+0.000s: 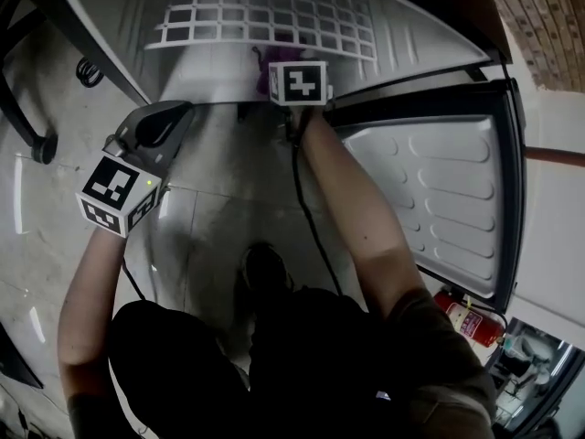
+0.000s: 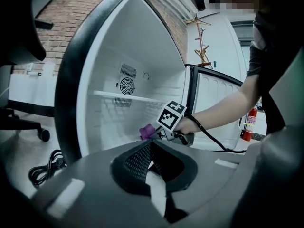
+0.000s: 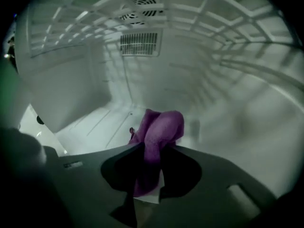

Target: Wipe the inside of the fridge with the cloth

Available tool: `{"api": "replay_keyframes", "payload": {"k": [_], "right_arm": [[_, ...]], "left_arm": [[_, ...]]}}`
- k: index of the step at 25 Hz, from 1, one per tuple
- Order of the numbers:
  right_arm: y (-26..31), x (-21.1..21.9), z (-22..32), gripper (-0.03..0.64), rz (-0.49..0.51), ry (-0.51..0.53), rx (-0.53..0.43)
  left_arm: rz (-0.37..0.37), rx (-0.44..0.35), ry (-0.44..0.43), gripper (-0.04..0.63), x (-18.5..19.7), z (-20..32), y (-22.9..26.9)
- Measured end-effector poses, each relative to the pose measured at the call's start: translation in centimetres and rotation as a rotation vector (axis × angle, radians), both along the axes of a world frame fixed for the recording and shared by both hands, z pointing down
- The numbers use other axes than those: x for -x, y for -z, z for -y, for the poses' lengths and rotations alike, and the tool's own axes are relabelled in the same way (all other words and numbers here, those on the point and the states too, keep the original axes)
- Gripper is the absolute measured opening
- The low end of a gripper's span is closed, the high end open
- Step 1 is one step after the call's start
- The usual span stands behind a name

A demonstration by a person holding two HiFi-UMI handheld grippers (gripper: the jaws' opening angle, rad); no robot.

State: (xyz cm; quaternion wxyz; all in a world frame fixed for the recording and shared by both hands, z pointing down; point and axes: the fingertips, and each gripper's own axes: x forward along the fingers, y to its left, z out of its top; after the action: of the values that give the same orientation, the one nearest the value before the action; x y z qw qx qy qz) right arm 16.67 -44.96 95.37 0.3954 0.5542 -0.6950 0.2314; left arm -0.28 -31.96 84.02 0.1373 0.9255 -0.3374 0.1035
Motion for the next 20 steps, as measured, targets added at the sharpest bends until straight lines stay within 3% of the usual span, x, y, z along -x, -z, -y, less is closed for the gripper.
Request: {"api": "replay_keyframes", "payload": {"k": [4,7,11,14,17,20], "right_arm": [[0.8,-4.2,-0.3,0.08,-0.058,-0.149,-0.008],[1.0,-3.0,-1.1,0.08,0.081,-0.173,-0.011],[5.9,-3.1,-1.0,0.08,0.019,-0.125,-0.23],[9.0,-3.0,0.2,0.08,0.04,-0.122,-0.356],[9.3,-4.0,0.8,0.08,0.045,-0.165,-0.374],[8.1,-5.0,1.0,0.08,0.066,-0.24,-0.331]], "left_arm": [[-0.012,-0.007,-0.042,0.017,-1.4,0.4,0.6],[-0.001,-0.007,-0.048,0.017,-2.0,0.8,0.7],[-0.01,-0.007,-0.071,0.017,-3.0,1.0,1.1],[-0.013,-0.018,-0.087,0.017,-3.5,1.3,1.4],[-0.024,-0.009,-0.087,0.017,-4.1,1.1,1.1],[-0.027,0.0,-0.094,0.017,-4.4,0.8,0.8]]}}
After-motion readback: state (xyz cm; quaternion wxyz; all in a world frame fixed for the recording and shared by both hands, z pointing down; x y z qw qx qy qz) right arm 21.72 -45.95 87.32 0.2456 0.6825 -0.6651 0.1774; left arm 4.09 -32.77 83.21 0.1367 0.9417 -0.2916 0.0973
